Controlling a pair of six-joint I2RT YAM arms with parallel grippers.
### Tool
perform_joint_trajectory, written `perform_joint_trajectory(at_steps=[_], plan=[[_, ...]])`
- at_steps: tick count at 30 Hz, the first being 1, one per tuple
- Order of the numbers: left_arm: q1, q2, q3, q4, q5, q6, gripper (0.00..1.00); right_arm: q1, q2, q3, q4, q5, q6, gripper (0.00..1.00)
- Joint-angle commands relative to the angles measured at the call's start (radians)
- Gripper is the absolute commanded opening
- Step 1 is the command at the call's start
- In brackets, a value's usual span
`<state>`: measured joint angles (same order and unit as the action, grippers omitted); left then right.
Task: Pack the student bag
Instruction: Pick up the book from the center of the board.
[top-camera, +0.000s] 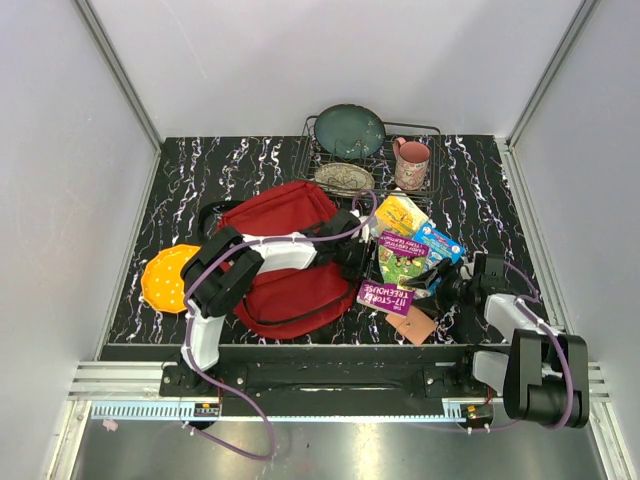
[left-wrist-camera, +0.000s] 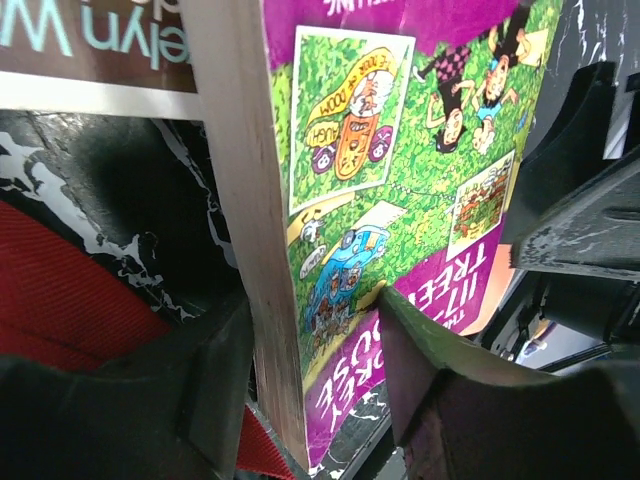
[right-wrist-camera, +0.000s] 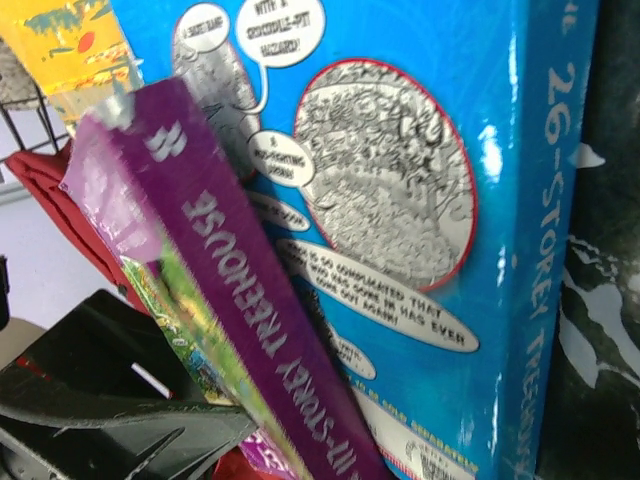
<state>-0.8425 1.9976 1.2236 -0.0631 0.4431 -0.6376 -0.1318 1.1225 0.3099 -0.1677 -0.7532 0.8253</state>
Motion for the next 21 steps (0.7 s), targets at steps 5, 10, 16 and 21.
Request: perform_joint_trajectory(at_steps=[5,10,16,21], plan=[[-0.018,-0.011,-0.044,0.103,0.124,-0.053,0.41,0.032,0.054,-0.016,0.194,0.035,0.054,0.71],[-0.018,-0.003,-0.039,0.103,0.124,-0.059,0.31,0.035,-0.044,-0.006,0.086,0.131,0.04,0.72],[-0.018,-0.013,-0.05,0.15,0.163,-0.089,0.28,0.035,-0.047,-0.043,0.258,0.028,0.094,0.54],[-0.017,-0.046,-0.073,0.216,0.204,-0.119,0.27,0.035,-0.052,-0.026,0.304,-0.027,0.104,0.37]])
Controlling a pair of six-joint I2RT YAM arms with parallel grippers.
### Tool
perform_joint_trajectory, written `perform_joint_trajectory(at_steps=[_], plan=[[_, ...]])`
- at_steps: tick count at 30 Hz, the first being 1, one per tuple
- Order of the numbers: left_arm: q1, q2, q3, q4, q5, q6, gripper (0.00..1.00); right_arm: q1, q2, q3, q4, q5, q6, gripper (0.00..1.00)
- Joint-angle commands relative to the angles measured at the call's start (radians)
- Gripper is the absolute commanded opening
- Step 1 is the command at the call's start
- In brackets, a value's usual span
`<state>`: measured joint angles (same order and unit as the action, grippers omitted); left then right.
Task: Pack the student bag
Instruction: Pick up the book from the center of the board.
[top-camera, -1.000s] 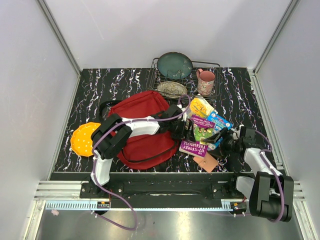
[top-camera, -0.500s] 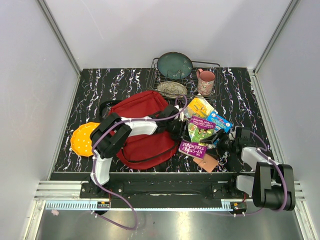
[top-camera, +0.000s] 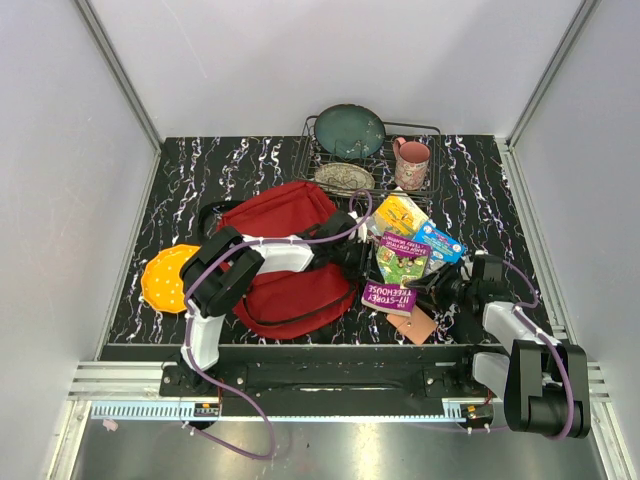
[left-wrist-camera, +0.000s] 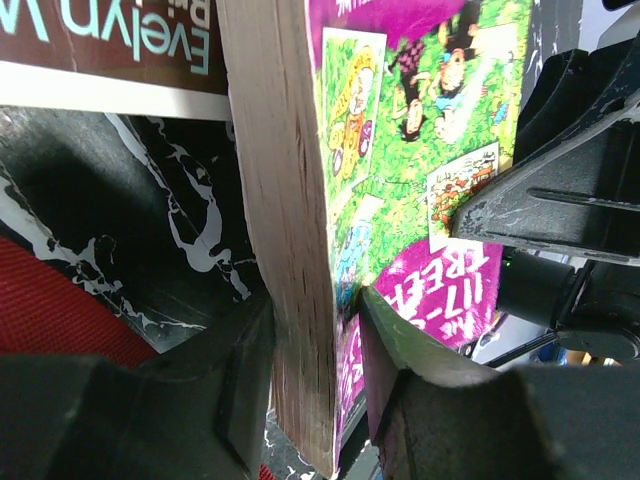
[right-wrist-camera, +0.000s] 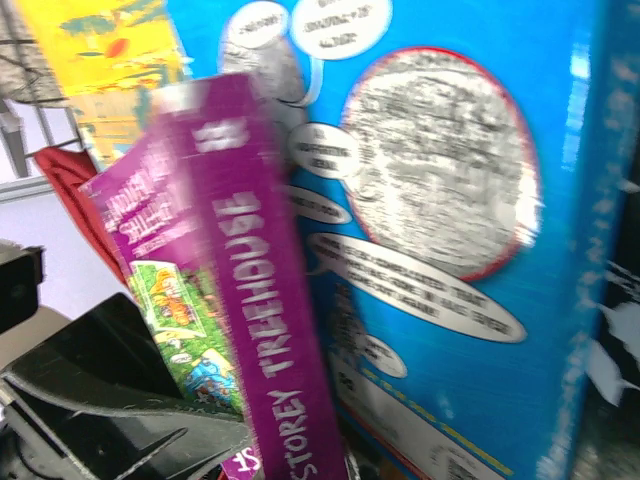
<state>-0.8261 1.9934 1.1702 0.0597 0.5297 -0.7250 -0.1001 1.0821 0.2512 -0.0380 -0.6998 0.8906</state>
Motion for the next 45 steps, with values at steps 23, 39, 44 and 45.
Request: perform_joint_trajectory(at_steps=[23,39,44,45], plan=[[-0.034,-0.208,-0.052,0.107,0.161,-0.028,0.17,0.007,-0.145,0.091,0.181,-0.156,0.093,0.12],[0.09,-0.735,-0.185,-0.095,-0.201,0.081,0.99,0.048,-0.229,0.293,0.338,-0.395,0.206,0.0],[0.15,-0.763,-0.219,0.083,-0.102,-0.02,0.99,0.127,-0.217,0.336,0.44,-0.414,0.251,0.0],[0.159,-0.742,-0.215,0.107,-0.079,-0.037,0.99,0.144,-0.212,0.35,0.457,-0.417,0.266,0.0]])
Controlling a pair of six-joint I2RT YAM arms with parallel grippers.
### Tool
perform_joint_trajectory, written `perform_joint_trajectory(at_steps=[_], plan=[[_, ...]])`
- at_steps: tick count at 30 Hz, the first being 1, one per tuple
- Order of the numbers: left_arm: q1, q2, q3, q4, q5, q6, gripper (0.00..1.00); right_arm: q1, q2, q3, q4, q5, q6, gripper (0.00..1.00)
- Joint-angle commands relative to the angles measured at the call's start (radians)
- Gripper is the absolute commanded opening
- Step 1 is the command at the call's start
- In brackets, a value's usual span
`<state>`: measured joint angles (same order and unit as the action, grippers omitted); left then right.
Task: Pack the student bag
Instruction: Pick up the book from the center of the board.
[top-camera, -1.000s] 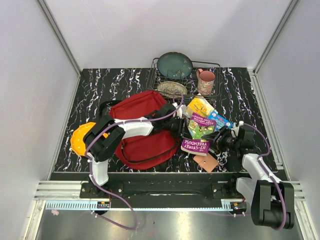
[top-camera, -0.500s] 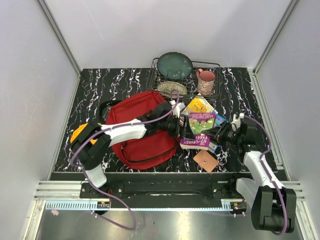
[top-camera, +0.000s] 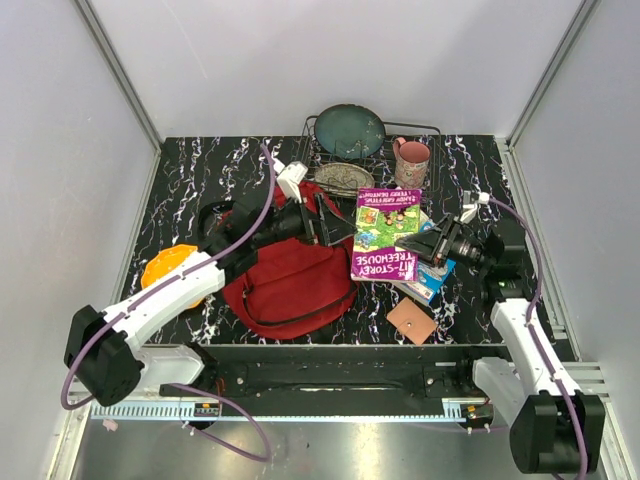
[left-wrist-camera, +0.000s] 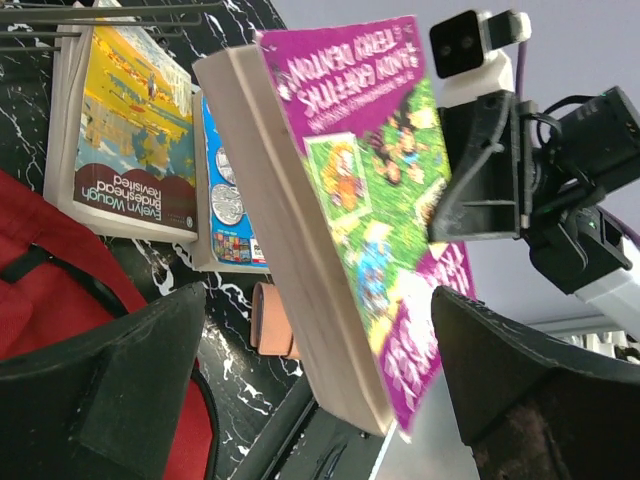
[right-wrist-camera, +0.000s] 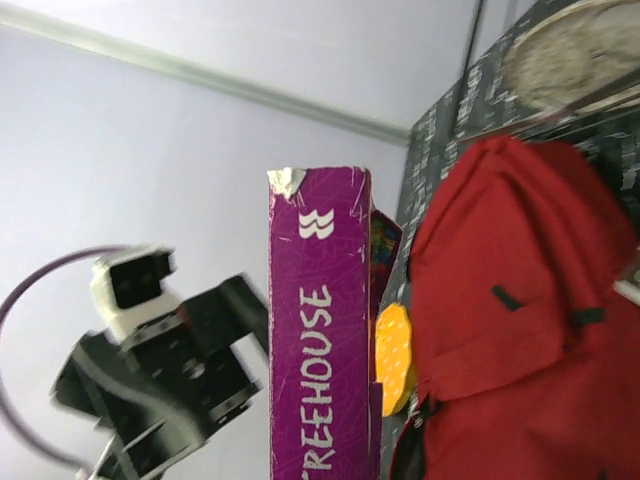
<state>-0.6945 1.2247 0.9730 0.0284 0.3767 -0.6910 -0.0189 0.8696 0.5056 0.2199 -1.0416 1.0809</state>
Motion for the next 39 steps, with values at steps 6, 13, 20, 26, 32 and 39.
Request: perform_joint_trajectory(at_steps=[6,13,20,26,32,39], plan=[[0.036,0.094,-0.003,0.323,0.168,-0.183,0.99,0.165,0.032,0.114,0.328,-0.087,0.129,0.0],[0.062,0.081,-0.051,0.448,0.22,-0.229,0.99,0.206,0.037,0.08,0.476,-0.15,0.171,0.0],[0.079,0.065,-0.083,0.547,0.326,-0.236,0.99,0.22,0.121,0.07,0.576,-0.218,0.202,0.0],[0.079,0.039,-0.077,0.547,0.387,-0.2,0.57,0.234,0.184,0.093,0.584,-0.238,0.172,0.0],[0.079,0.019,-0.065,0.421,0.335,-0.147,0.0,0.237,0.273,0.132,0.491,-0.192,0.12,0.18],[0.154,-0.203,-0.18,0.169,-0.091,-0.183,0.0,0.247,0.146,0.157,0.037,0.185,-0.102,1.0]])
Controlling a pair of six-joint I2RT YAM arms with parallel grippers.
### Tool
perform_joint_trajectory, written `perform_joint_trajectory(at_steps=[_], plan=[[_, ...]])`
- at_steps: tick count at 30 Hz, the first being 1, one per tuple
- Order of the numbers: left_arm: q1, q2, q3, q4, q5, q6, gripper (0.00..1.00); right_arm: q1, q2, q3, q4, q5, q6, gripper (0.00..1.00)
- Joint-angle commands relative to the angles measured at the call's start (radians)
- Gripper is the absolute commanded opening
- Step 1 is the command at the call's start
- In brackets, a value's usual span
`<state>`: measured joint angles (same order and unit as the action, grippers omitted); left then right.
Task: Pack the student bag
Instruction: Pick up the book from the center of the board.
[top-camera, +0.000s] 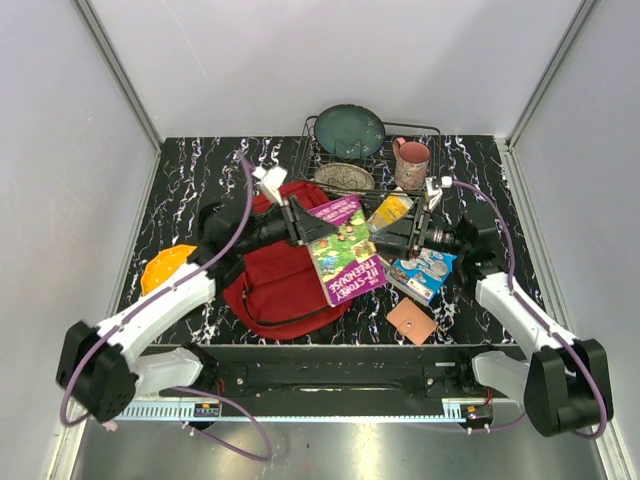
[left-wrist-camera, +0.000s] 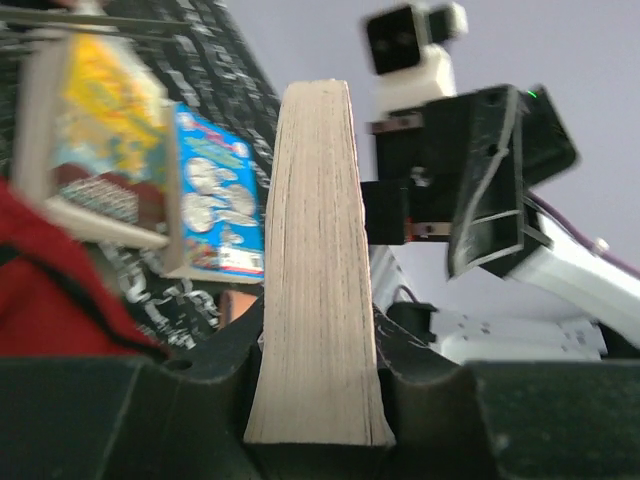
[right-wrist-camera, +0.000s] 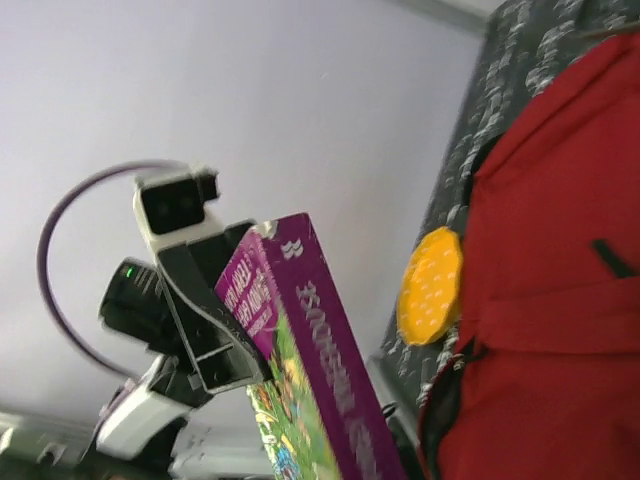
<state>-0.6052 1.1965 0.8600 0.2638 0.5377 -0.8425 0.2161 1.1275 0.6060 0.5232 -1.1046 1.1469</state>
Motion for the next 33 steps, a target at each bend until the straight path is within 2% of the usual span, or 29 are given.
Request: perform_joint_trajectory(at_steps=[1,4,8,12,18,21,27,30,31,33], plan=[[0.083,-0.21,-0.123,-0.064,-0.31,-0.079,0.0,0.015,-0.177,0.057,-0.41,0.35,-0.199,1.0],[0.131,-0.326,-0.186,-0.067,-0.384,-0.134,0.0,0.016,-0.28,0.011,-0.463,0.422,-0.19,1.0],[0.133,-0.414,-0.214,-0.089,-0.472,-0.184,0.0,0.049,-0.348,-0.106,-0.344,0.462,-0.012,1.0],[0.133,-0.44,-0.253,-0.029,-0.499,-0.245,0.0,0.156,-0.339,-0.156,-0.279,0.551,0.042,1.0],[0.133,-0.425,-0.276,0.044,-0.466,-0.294,0.0,0.316,-0.213,-0.144,-0.134,0.667,0.073,1.0],[0.133,-0.423,-0.297,0.083,-0.459,-0.316,0.0,0.409,-0.144,-0.147,0.005,0.748,0.091,1.0],[0.134,-0.41,-0.361,0.224,-0.433,-0.363,0.0,0.491,0.038,-0.127,0.227,0.807,0.152,0.99],[0.133,-0.397,-0.394,0.277,-0.423,-0.392,0.0,0.519,0.109,-0.123,0.329,0.828,0.159,0.96],[0.133,-0.397,-0.406,0.287,-0.417,-0.397,0.0,0.526,0.132,-0.12,0.34,0.836,0.159,0.89],[0.133,-0.399,-0.418,0.305,-0.412,-0.411,0.0,0.529,0.149,-0.118,0.389,0.844,0.149,0.81]])
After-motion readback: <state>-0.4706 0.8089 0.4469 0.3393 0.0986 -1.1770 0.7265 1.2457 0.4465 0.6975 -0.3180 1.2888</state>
